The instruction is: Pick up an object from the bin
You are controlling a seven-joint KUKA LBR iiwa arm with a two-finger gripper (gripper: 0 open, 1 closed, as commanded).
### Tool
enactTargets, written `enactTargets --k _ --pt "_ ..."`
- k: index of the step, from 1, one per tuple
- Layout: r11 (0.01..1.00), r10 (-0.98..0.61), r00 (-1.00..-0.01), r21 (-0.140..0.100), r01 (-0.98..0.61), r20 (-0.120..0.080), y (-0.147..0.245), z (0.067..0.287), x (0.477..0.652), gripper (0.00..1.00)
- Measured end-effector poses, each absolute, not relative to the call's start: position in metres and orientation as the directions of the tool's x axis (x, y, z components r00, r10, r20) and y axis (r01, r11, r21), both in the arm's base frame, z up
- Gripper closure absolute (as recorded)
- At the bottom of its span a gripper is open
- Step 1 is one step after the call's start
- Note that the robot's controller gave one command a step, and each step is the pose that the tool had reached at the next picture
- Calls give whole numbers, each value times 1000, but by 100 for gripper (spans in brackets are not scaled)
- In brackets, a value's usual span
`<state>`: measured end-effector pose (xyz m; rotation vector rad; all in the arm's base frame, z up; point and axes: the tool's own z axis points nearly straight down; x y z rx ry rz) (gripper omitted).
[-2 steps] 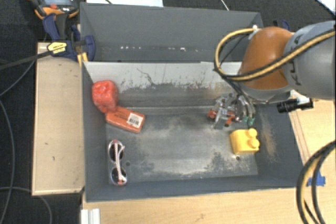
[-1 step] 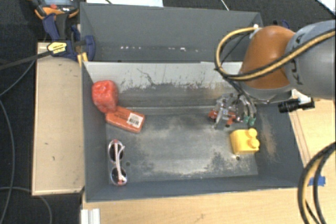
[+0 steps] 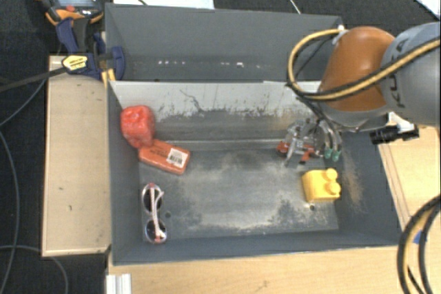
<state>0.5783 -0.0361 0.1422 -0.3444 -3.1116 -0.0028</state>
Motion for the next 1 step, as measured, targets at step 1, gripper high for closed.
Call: enactTargets --k 1 --pt "976 219 -976 2 219 2 -36 163 580 100"
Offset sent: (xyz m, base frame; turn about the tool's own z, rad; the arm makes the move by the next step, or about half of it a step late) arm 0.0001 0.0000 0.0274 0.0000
